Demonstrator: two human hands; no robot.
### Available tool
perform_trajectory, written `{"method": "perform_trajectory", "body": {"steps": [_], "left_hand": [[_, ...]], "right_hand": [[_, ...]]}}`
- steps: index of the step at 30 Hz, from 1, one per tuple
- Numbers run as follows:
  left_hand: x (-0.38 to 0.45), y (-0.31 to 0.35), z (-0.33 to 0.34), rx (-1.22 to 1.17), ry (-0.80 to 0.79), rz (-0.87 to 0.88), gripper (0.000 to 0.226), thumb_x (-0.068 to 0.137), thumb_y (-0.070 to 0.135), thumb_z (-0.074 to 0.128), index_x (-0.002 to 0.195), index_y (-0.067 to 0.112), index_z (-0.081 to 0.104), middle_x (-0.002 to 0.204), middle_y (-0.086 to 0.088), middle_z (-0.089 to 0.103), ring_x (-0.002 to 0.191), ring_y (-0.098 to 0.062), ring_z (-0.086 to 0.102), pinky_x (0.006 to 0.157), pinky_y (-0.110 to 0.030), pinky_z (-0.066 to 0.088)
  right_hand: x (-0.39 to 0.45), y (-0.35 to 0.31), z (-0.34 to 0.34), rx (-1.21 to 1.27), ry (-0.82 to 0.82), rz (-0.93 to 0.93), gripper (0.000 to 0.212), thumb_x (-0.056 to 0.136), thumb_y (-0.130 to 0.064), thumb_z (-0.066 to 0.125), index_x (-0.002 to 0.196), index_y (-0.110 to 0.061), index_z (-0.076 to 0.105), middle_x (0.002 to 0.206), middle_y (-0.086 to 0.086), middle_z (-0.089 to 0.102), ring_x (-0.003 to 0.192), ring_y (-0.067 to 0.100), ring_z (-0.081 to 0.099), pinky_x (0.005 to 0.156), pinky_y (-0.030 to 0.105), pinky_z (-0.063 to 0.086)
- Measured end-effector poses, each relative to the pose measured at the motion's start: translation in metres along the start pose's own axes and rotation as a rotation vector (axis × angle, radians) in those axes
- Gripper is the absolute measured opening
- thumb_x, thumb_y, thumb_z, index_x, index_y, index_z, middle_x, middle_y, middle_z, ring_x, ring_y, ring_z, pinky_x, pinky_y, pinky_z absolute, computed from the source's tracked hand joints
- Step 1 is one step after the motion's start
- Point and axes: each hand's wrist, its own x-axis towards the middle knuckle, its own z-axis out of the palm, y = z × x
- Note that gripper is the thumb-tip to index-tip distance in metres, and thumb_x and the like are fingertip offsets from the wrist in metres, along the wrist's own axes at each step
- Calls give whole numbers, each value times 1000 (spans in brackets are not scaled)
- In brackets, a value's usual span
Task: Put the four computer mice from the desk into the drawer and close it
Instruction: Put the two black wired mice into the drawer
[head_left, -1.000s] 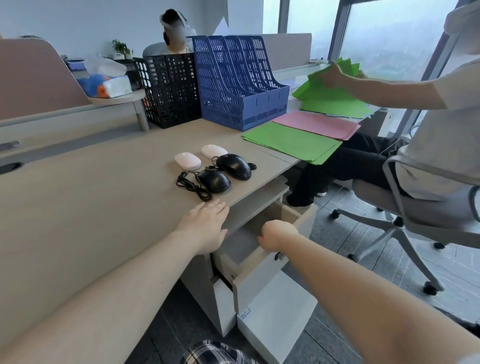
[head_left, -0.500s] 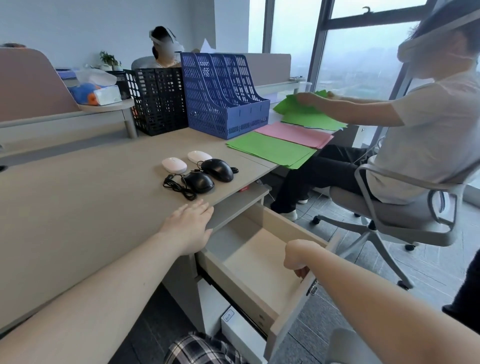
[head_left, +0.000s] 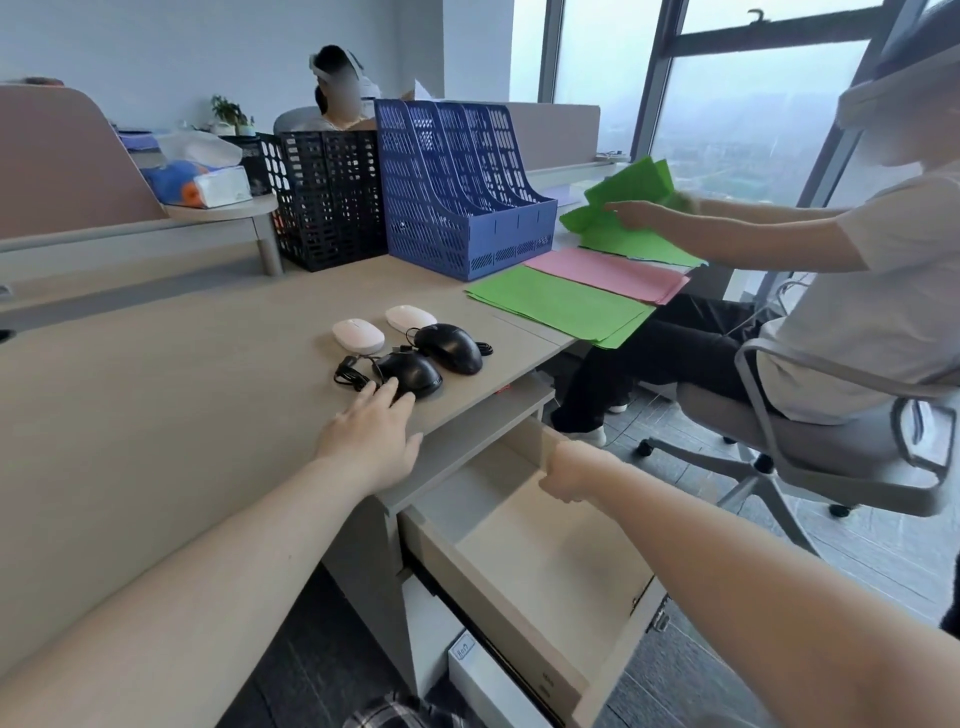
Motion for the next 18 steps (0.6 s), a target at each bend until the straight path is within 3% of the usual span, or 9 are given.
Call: {"method": "perform_trajectory", "body": {"steps": [3,6,8,11,14,18], "left_hand": [[19,-6,0,-66,25,-65,67,93,48,48,150,24,22,162,-3,7,148,-25,9,115,-44,26],[40,-10,1,-147,47,-129,81,87,56,55,151,24,18,161,-7,8,147,-27,10,116,-42,23],[56,-11,4,-177,70,-154,89,81,63,57,151,24,18,160,-9,12,146,-29,14,116,-44,24],[79,-9,12,-195,70,-204,101,72,74,58,151,28,15,160,-7,11,146,-31,12,116,-46,22],[98,-10,21,-228,15,-241,106,63,81,58,150,37,14,161,-2,2,145,-36,6,116,-50,20],[111,-11,22,-191,3,-224,90,60,82,54,136,38,34,149,-2,31,135,-36,28,105,-49,37]], "right_hand": [[13,-14,-21,48,198,-42,24,90,-31,44,88,-13,60,89,3,60,82,26,56,67,29,46],[29,-32,-44,288,487,-74,31,92,-39,45,102,-15,63,104,6,66,97,29,61,76,34,52],[45,-43,-57,388,596,-117,36,92,-44,47,114,-19,59,113,6,64,109,29,57,84,38,51],[72,-58,-71,407,603,-178,56,88,-52,52,136,-27,44,134,4,54,129,28,43,102,44,43],[96,-73,-82,435,497,-208,74,81,-59,56,146,-37,25,148,4,41,138,30,33,109,50,36],[118,-88,-90,336,381,-270,76,79,-62,51,146,-45,18,147,3,43,135,32,40,110,52,32]]}}
